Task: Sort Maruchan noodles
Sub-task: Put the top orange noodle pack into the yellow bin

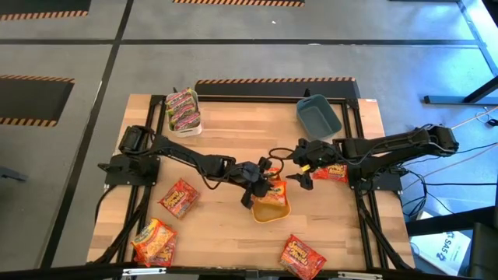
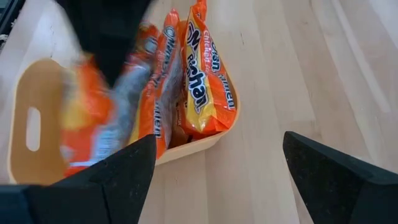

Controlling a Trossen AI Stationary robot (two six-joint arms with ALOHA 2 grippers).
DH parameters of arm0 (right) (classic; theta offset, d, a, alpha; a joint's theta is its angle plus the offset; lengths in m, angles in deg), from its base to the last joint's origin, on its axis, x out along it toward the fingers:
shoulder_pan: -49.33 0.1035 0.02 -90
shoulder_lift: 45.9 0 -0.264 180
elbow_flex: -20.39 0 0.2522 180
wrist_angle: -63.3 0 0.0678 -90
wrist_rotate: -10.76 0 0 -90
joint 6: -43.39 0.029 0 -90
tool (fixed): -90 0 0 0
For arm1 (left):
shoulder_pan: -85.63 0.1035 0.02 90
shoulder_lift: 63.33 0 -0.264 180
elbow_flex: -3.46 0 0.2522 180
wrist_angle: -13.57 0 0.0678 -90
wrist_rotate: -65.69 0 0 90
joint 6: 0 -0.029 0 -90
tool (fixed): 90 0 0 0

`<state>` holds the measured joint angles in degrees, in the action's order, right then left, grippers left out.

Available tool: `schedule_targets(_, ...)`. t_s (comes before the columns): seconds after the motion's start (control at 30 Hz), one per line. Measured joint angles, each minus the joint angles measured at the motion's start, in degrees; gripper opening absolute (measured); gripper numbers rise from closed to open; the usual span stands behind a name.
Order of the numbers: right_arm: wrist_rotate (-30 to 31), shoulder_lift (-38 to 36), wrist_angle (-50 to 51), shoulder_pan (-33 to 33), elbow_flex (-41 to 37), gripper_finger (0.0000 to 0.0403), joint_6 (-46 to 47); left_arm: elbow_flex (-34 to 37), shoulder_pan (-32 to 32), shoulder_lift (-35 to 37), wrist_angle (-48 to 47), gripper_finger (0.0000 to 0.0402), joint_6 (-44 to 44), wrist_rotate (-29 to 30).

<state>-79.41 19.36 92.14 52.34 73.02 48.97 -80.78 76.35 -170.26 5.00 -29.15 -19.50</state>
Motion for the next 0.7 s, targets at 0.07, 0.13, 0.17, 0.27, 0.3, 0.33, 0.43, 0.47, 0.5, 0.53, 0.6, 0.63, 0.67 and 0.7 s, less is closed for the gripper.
schedule_targets(0.07, 0.0, 0.0, 0.1, 0.0, 0.0, 0.0332, 0.0, 0.0, 0.4, -1.3, 0.2, 0.0005, 0.0, -0.4)
schedule_targets(0.13, -0.4, 0.0, 0.1, 0.0, 0.0, 0.0332, 0.0, 0.0, 0.5, -2.5, -0.3, 0.0005, 0.1, -0.3)
schedule_targets(0.17, -0.5, 0.0, 0.1, 0.0, 0.0, 0.0332, 0.0, 0.0, 0.2, -2.7, -1.2, 0.0005, 0.2, 0.1)
schedule_targets(0.27, -0.5, 0.0, 0.1, 0.0, 0.0, 0.0332, 0.0, 0.0, -0.9, -2.7, -3.3, 0.0005, 1.8, 1.9)
schedule_targets(0.3, -0.5, 0.0, 0.1, 0.0, 0.0, 0.0332, 0.0, 0.0, -1.3, -2.5, -4.0, 0.0005, 2.9, 3.0)
schedule_targets(0.33, -0.5, 0.0, 0.1, 0.0, 0.0, 0.0332, 0.0, 0.0, -1.8, -2.2, -5.2, 0.0005, 3.5, 4.3)
schedule_targets(0.43, -0.5, 0.0, 0.0, 0.0, 0.0, 0.0332, 0.0, 0.0, -3.0, -2.0, -5.2, 0.0005, 4.4, 8.3)
schedule_targets(0.47, -0.5, 0.0, -0.1, 0.0, 0.0, 0.0332, 0.0, 0.0, -3.4, -2.0, -5.2, 0.0005, 4.4, 9.7)
schedule_targets(0.5, -0.5, 0.0, -0.4, 0.0, 0.0, 0.0332, 0.0, 0.0, -3.7, -2.0, -4.9, 0.0006, 4.5, 11.3)
schedule_targets(0.53, -0.5, 0.0, -0.6, 0.0, 0.0, 0.0332, 0.0, 0.0, -4.0, -2.0, -4.2, 0.0009, 4.5, 12.5)
schedule_targets(0.6, -0.5, 0.0, -1.1, 0.0, 0.0, 0.0332, 0.0, 0.0, -4.1, -2.0, -3.0, 0.0017, 4.5, 13.8)
schedule_targets(0.63, -0.5, 0.0, -1.5, 0.0, 0.0, 0.0332, 0.0, 0.0, -4.0, -2.0, -2.6, 0.0023, 4.6, 14.1)
schedule_targets(0.67, -0.6, 0.0, -1.8, 0.0, 0.0, 0.0332, 0.0, 0.0, -4.0, -2.0, -2.4, 0.0029, 4.5, 14.2)
schedule_targets(0.7, -0.9, 0.0, -1.8, 0.0, 0.0, 0.0332, 0.0, 0.0, -3.9, -2.0, -1.9, 0.0034, 4.2, 14.2)
